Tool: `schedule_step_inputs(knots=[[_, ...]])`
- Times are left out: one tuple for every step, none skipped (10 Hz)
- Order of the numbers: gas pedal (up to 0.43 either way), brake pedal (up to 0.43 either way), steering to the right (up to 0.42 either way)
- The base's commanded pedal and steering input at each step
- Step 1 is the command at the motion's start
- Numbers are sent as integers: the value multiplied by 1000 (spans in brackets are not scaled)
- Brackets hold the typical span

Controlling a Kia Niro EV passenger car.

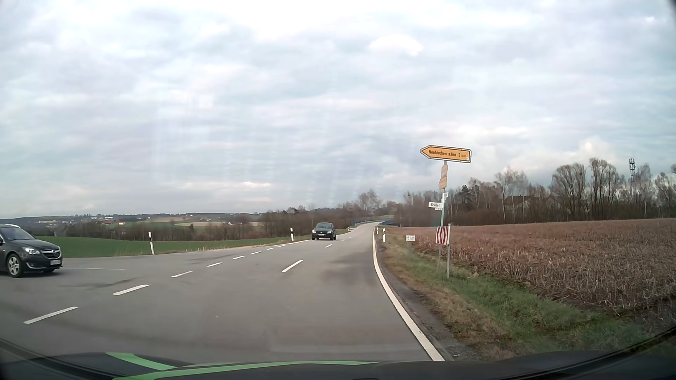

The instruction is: Follow the waypoints while adhering to traffic rules and regulations

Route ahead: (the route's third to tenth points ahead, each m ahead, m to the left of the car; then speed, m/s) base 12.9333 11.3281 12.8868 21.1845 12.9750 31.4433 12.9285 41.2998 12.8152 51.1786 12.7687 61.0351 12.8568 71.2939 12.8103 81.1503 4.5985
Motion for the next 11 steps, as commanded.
schedule_step_inputs(knots=[[0, 244, 24], [0, 238, 23], [0, 238, 22], [0, 238, 21], [0, 232, 21], [0, 232, 19], [0, 232, 16], [0, 220, 11], [0, 183, 6], [0, 79, -1], [0, 0, -9]])
